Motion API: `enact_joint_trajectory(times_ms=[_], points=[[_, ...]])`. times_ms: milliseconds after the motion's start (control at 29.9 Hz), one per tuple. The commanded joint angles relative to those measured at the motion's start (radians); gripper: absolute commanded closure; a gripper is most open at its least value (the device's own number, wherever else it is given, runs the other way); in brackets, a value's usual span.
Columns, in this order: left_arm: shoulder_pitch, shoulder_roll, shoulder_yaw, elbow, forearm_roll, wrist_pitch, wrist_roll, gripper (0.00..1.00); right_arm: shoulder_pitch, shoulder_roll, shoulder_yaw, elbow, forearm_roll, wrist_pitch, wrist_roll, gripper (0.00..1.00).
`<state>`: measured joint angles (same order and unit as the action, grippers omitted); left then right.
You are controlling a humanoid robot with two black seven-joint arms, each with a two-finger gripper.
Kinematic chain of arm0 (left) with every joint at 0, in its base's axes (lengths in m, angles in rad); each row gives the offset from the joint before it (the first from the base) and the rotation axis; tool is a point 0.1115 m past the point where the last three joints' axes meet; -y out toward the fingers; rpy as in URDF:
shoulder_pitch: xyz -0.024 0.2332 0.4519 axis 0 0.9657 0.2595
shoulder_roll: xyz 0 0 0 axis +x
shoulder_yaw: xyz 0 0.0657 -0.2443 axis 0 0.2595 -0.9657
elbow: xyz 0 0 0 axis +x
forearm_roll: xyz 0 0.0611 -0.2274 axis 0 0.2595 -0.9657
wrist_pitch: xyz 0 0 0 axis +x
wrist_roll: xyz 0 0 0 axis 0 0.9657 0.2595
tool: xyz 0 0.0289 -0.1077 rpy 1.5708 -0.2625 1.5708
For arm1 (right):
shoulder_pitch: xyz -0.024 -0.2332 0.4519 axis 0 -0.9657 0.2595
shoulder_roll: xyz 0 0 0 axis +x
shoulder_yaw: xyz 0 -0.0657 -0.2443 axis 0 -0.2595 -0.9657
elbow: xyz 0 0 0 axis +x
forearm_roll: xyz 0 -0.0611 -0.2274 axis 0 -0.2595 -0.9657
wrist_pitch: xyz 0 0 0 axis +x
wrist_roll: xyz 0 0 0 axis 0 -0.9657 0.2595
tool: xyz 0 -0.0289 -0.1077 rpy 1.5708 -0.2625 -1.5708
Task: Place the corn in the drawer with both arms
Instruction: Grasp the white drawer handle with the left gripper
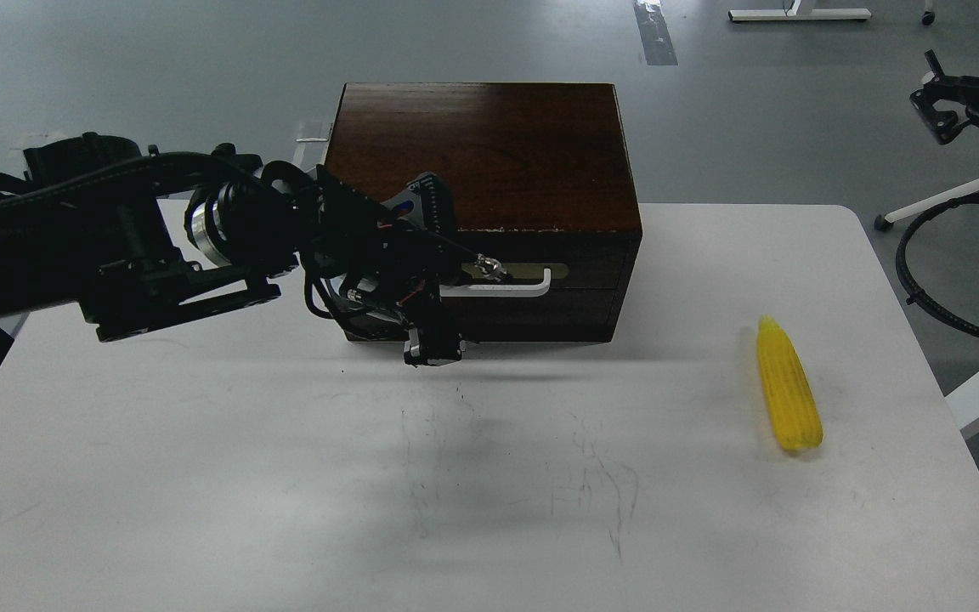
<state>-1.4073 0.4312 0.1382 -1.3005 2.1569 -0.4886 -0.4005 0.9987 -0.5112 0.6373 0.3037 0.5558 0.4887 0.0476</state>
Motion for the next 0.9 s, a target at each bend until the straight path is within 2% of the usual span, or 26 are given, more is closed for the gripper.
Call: enact_joint_trajectory(times_ms=[0,100,301,868], points=[[-0.002,-0.002,0.003,0.0,0.001,0.0,0.0,0.28,0.0,0.0,-0.001,0.0,0.001,0.0,0.0,0.0],[-0.002,0.0,0.003,-0.011,0.006,0.0,0.0,0.28,0.0,-0.001,-0.002,0.0,0.0,0.0,0.0,0.0],[-0.002,-0.002,0.004,-0.016,0.011,0.0,0.0,0.39,0.003,-0.007,-0.005,0.0,0.0,0.0,0.0,0.0],[-0.009,-0.002,0.032,-0.019,0.011,0.0,-0.003,0.42,0.005,-0.009,-0.004,0.0,0.0,0.0,0.0,0.0]])
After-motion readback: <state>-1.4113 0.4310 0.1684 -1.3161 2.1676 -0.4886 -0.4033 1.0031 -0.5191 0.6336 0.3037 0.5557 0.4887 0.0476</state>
